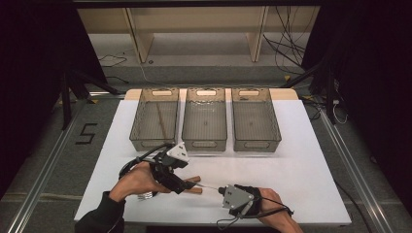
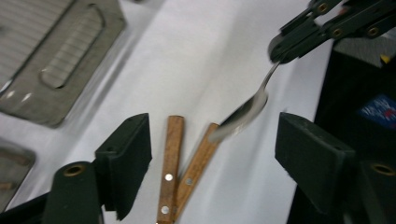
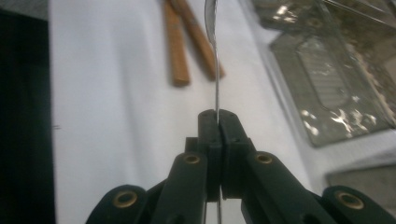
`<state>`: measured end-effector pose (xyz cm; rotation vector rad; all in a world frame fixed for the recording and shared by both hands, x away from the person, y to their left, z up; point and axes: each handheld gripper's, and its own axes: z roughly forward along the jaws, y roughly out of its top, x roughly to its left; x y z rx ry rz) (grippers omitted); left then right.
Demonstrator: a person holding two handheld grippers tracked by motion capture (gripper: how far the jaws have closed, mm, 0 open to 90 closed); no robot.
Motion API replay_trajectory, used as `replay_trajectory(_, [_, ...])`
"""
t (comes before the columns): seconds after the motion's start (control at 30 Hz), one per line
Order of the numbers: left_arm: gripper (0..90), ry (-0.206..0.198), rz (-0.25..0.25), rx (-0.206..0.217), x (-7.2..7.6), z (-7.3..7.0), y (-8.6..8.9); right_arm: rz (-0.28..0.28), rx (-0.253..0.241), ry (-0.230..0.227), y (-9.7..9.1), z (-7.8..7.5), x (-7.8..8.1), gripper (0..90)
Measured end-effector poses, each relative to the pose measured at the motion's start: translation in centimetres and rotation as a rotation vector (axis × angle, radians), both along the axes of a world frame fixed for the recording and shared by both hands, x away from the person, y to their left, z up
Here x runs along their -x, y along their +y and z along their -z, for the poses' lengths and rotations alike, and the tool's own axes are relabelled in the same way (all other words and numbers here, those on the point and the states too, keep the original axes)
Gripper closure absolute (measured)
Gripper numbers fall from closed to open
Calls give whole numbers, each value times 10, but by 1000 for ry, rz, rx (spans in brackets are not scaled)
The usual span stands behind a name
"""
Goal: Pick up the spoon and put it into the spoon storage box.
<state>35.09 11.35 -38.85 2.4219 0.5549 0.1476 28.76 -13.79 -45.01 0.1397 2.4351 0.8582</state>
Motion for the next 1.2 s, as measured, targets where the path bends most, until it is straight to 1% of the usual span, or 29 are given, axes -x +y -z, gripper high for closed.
replay_trajectory(0.03, [247, -3, -9, 7, -1, 2, 3, 14, -15, 3, -3, -2, -2, 894])
replay_trajectory(0.13, [221, -13, -61, 36, -4, 10, 11, 58, -65, 16, -11, -8, -9, 894])
replay_trajectory(0.17, [217, -17, -74, 37, -5, 12, 14, 76, -83, 22, -13, -10, -11, 893])
replay_trajectory(0.23, [202, -37, -110, 54, -6, 17, 21, 94, -128, 43, -17, -13, -16, 894])
replay_trajectory(0.3, [191, -54, -144, 82, -6, 21, 26, 120, -158, 61, -20, -16, -21, 894])
replay_trajectory(0.37, [189, -59, -174, 112, -6, 24, 31, 139, -181, 67, -21, -19, -26, 894])
replay_trajectory(0.43, [183, -79, -204, 138, -5, 27, 35, 151, -202, 71, -21, -23, -31, 894])
replay_trajectory(0.5, [183, -102, -231, 176, -6, 31, 40, 161, -228, 78, -20, -27, -37, 893])
replay_trajectory(0.53, [183, -106, -247, 191, -7, 33, 42, 164, -244, 85, -18, -29, -40, 893])
replay_trajectory(0.6, [180, -111, -270, 207, -8, 38, 45, 173, -269, 98, -16, -33, -47, 893])
replay_trajectory(0.67, [179, -117, -275, 220, -7, 41, 47, 194, -291, 114, -13, -36, -54, 893])
replay_trajectory(0.73, [179, -124, -283, 228, -5, 44, 49, 214, -312, 142, -11, -39, -62, 892])
replay_trajectory(0.83, [179, -111, -314, 272, -4, 48, 54, 242, -350, 176, -9, -40, -71, 892])
replay_trajectory(0.87, [179, -107, -325, 282, -4, 49, 55, 253, -361, 194, -8, -41, -74, 892])
replay_trajectory(0.9, [180, -111, -334, 277, -4, 50, 57, 265, -376, 211, -7, -41, -78, 892])
replay_trajectory(0.93, [179, -114, -346, 261, -2, 50, 58, 273, -389, 227, -7, -41, -81, 892])
replay_trajectory(0.97, [179, -126, -358, 240, 1, 48, 58, 287, -399, 244, -6, -42, -84, 892])
replay_trajectory(1.0, [179, -151, -363, 223, 5, 46, 58, 298, -408, 256, -5, -43, -87, 892])
replay_trajectory(1.1, [179, -159, -365, 249, 9, 42, 60, 332, -447, 296, -4, -47, -98, 892])
replay_trajectory(1.2, [179, -142, -368, 245, 9, 46, 64, 379, -466, 312, -1, -51, -110, 892])
